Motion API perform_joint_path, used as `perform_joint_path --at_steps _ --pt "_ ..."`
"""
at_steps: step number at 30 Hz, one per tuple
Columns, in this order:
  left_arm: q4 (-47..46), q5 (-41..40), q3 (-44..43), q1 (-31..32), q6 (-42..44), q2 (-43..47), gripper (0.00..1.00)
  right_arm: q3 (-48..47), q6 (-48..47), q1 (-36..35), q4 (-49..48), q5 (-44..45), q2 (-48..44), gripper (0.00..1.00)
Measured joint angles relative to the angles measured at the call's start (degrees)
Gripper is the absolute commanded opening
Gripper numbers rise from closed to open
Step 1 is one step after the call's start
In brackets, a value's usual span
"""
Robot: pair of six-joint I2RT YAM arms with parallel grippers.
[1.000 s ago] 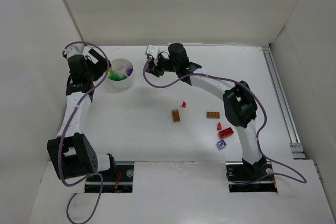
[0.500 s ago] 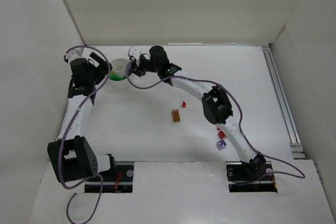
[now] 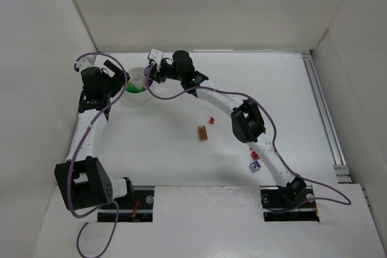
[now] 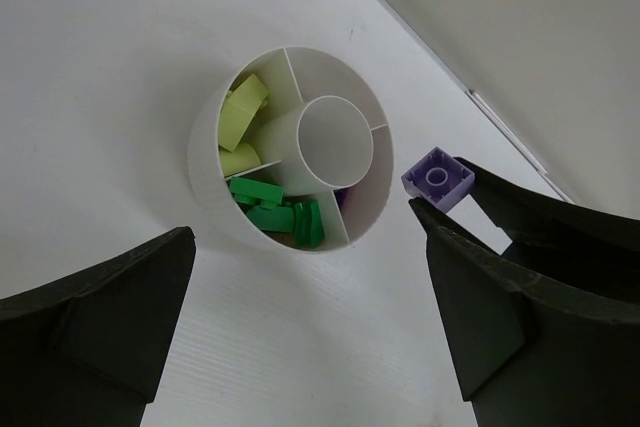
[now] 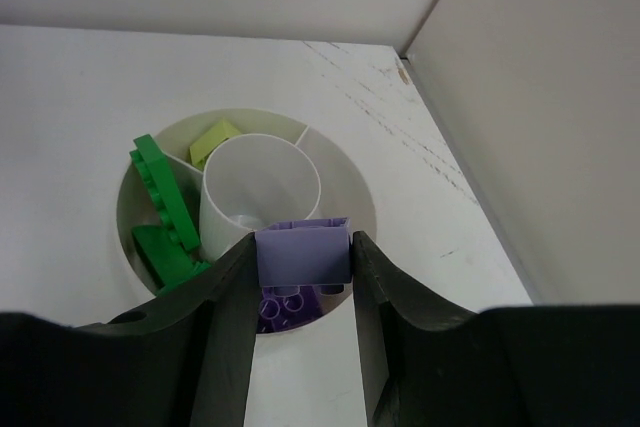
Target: Sort the legos into containers by color
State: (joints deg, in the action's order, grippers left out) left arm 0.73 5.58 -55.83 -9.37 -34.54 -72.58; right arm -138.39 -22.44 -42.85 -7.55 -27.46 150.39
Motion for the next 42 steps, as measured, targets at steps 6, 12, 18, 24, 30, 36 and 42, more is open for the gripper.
perform_joint_path --at_steps 6,12,18,24,30,36,42 --pt "0.0 -0.02 0.0 0.0 0.2 0.0 1.0 -0.22 0.39 0.0 -0.42 -0.02 0.09 0.49" --pt "0.15 -0.07 0.0 0.0 0.22 0.13 1.0 -0.74 1.33 -0.09 -0.5 -0.04 0.09 0.64" --pt "0.42 -0.33 0.0 0.0 0.26 1.33 1.0 -0.87 1.42 -0.2 -0.55 -0.13 0.09 0.64" --pt "0.42 1.6 0.0 0.04 1.9 1.66 1.0 0.46 1.6 -0.35 -1.01 -0.15 -0.22 0.97" --pt "0.37 3.85 0.0 2.8 3.61 1.66 1.0 19.12 2.14 0.22 -2.12 0.72 -9.79 1.0" --pt "0.37 3.13 -0.02 9.55 4.31 1.66 1.0 46.82 5.57 3.74 -6.75 6.34 -31.89 1.0" --pt "0.31 -0.87 -0.44 23.87 5.84 -0.13 1.0 69.11 12.63 8.5 -8.55 17.81 -54.77 1.0"
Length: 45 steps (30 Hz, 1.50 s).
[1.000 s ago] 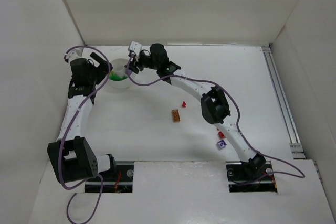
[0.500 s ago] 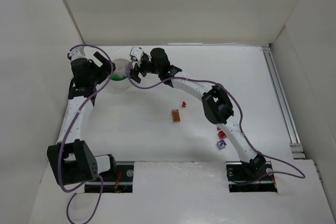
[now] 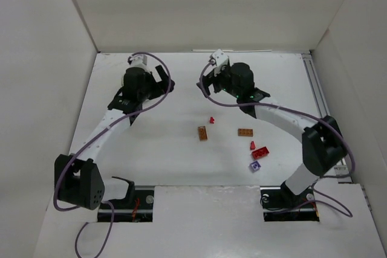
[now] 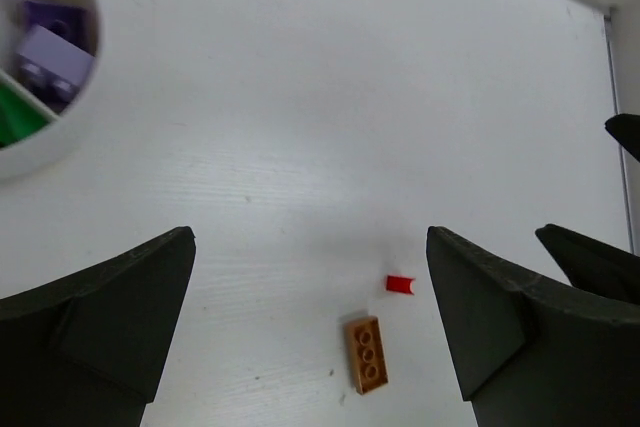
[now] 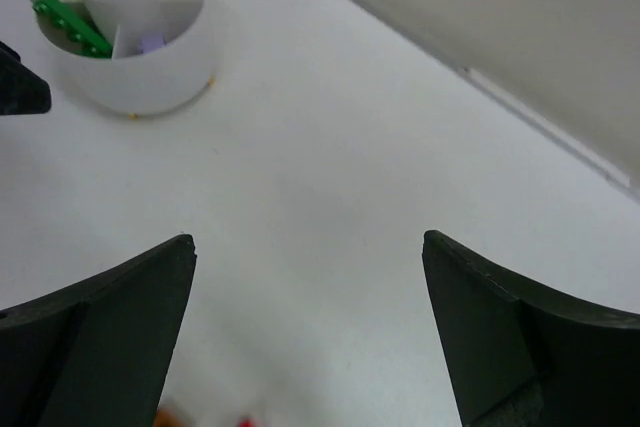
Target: Sort the legos into containers by color
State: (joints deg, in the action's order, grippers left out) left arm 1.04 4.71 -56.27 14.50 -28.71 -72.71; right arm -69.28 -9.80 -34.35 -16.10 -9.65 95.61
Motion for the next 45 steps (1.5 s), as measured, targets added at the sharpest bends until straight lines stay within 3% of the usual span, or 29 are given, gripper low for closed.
perform_joint_path --at_steps 4,11,17,26,33,45 --pt "-0.09 -0.28 0.2 6.82 0.46 -2.99 1.0 9.75 6.1 0.61 6.69 6.8 -10.38 1.0" --pt "-1.27 -1.95 1.53 15.65 1.31 -6.23 1.0 16.76 19.21 -1.33 32.65 17.79 -19.08 0.97" --pt "-3.93 -1.68 2.4 16.55 1.6 -9.86 1.0 24.11 31.28 -7.15 49.62 20.55 -25.4 0.97" --pt "-4.92 -0.81 2.4 17.07 1.92 -12.68 1.0 32.76 41.44 -7.76 54.84 18.23 -31.01 0.96" --pt "-5.27 -0.63 2.4 17.27 2.03 -12.68 1.0 33.77 45.86 -8.87 56.15 17.53 -31.69 0.9" --pt "-5.62 -0.63 2.4 17.4 2.14 -13.05 1.0 35.17 50.14 -9.7 62.69 17.79 -29.24 0.9"
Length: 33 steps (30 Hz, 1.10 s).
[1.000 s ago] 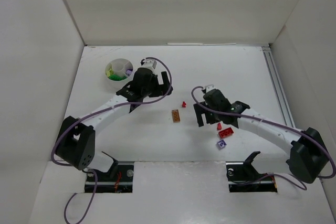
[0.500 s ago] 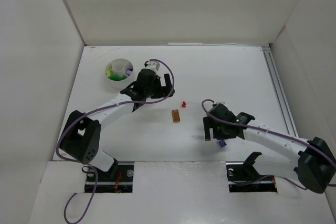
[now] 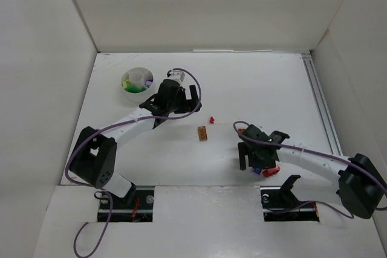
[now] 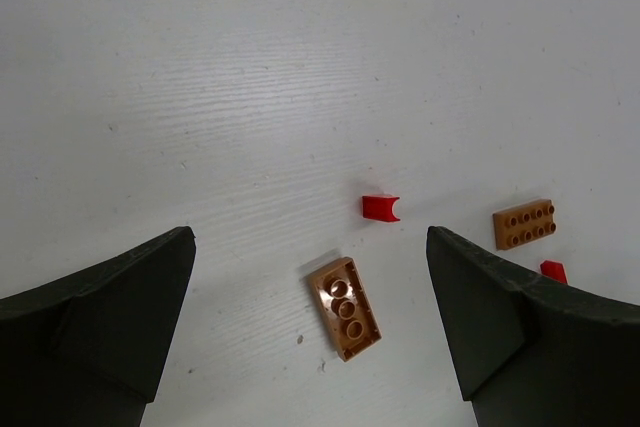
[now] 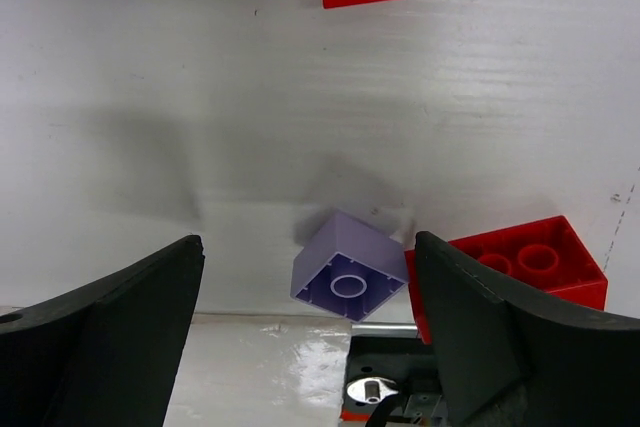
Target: Sort the legos into containers by color
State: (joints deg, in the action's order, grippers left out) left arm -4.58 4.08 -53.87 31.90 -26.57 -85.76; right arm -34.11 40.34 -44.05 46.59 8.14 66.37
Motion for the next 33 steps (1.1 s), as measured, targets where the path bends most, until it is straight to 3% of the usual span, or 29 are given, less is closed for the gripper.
perform_joint_path --at_steps 6,10,13,17,21,23,28,33 --pt "-0.04 0.02 0.0 0.26 0.22 0.0 1.0 -0.15 2.27 -0.9 2.4 -2.21 0.0 0.9" --pt "-0.09 0.0 0.0 0.26 0.46 0.0 1.0 -0.15 3.78 -1.05 3.41 -3.21 0.0 0.82" --pt "-0.13 -0.02 0.0 0.26 0.59 0.0 1.0 -0.15 4.7 -1.29 3.54 -3.21 0.2 0.69" --pt "-0.13 -0.02 0.0 0.26 0.61 0.0 1.0 -0.39 5.29 -1.42 3.5 -2.51 2.75 0.62" --pt "-0.17 -0.09 0.0 0.26 0.61 0.0 1.0 -0.83 5.75 -1.42 3.45 -1.81 4.74 0.34" --pt "-0.22 -0.09 0.0 0.26 0.61 0.0 1.0 -1.4 5.92 -1.42 3.37 -0.7 4.92 0.28" --pt "-0.22 -0.63 0.0 0.26 0.61 0.0 1.0 -4.94 3.61 -2.75 3.32 3.72 4.48 0.23" --pt "0.22 -0.92 0.0 -0.66 0.59 0.13 1.0 -10.12 -5.55 -5.11 -0.87 6.75 4.11 0.23"
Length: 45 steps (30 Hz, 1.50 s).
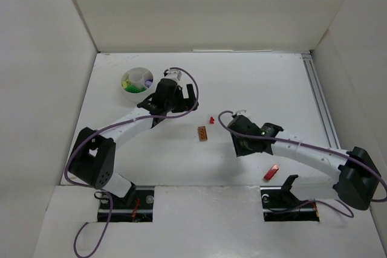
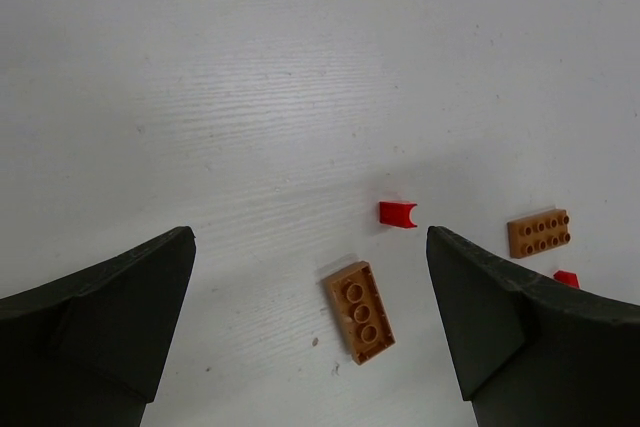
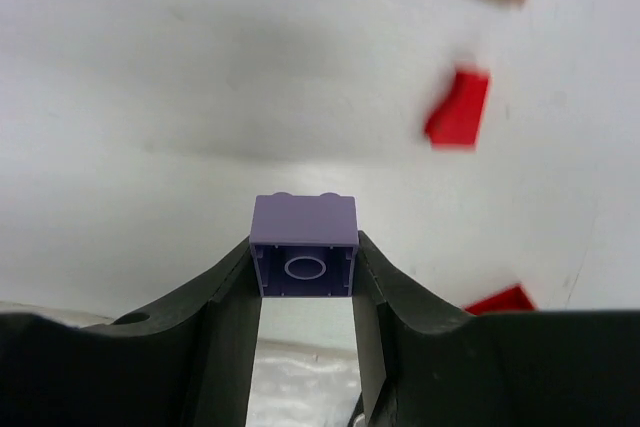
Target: Sort the legos into containers by color
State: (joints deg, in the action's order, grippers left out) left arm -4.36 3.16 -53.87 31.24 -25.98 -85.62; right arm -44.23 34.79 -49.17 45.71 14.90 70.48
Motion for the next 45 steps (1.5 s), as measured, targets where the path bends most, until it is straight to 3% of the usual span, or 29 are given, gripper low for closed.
perform_joint_path --at_steps 6,11,16,21,27,30,45 --pt "3.67 -4.87 2.16 -4.98 -3.1 6.19 1.0 -11.45 -16.26 0.13 -12.92 3.72 6.32 0.23" --pt "8.57 -14.29 4.46 -10.49 -9.35 17.84 1.0 -28.7 -27.8 3.21 -26.05 0.74 21.97 0.23" --pt "13.03 -22.97 5.6 -18.38 -14.93 27.82 1.0 -49.48 -36.61 5.29 -32.41 -3.93 38.93 0.24" --pt "15.19 -25.66 5.75 -25.14 -16.92 29.2 1.0 -68.91 -41.0 5.31 -34.51 -11.21 53.57 0.24" --pt "16.65 -24.24 6.19 -27.87 -17.07 26.16 1.0 -86.18 -42.84 5.16 -36.65 -18.73 67.49 0.28" --pt "16.55 -23.26 6.56 -27.87 -16.87 26.05 1.0 -91.91 -43.06 5.05 -37.94 -20.55 72.98 0.29" --pt "13.79 -18.93 8.94 -27.87 -14.27 26.16 1.0 -98.86 -43.21 1.07 -47.87 -21.31 82.62 0.37"
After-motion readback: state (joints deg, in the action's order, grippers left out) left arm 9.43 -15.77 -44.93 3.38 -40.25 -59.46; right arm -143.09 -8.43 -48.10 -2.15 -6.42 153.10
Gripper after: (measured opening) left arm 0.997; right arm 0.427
